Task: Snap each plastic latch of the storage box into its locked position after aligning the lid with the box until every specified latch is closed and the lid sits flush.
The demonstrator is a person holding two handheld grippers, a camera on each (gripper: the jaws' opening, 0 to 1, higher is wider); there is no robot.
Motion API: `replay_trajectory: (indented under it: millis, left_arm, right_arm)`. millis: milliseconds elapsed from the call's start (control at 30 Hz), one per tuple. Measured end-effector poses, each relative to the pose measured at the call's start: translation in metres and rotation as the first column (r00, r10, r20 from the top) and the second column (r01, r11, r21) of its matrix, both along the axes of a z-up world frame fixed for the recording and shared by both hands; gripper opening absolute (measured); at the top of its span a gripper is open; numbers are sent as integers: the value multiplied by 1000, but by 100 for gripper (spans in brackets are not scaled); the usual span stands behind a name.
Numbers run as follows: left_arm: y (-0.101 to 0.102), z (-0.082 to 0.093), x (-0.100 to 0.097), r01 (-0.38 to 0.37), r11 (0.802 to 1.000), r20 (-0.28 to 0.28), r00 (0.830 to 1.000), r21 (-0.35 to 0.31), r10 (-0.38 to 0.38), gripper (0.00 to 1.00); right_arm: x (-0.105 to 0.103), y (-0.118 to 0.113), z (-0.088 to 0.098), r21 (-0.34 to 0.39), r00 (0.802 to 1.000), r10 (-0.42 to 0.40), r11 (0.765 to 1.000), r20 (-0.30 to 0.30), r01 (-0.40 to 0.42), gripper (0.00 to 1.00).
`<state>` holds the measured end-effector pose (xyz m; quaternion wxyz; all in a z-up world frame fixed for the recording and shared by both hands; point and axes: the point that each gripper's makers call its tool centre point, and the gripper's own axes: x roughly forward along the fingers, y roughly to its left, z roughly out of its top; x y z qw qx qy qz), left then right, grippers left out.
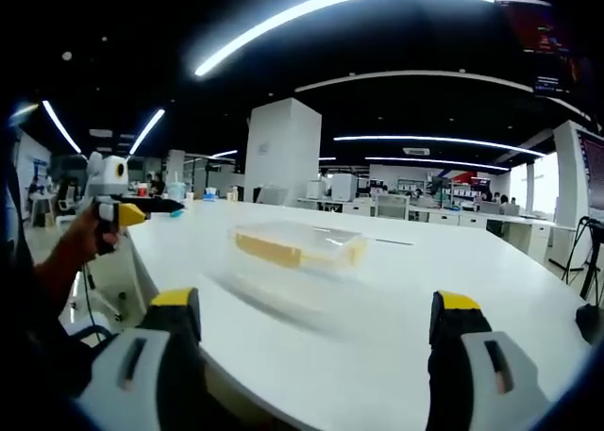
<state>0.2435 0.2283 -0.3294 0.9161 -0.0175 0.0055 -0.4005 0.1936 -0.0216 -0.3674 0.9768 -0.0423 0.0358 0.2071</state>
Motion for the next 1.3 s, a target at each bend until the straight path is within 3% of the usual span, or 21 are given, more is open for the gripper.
replay_trajectory:
  millis: [1300]
  left_arm:
    - [-3, -5, 1, 10, 1000, -14, 1000, 22, -9, 100]
  right_arm:
    - [-1, -1, -6, -6, 1000, 5, 1000, -21, -5, 100]
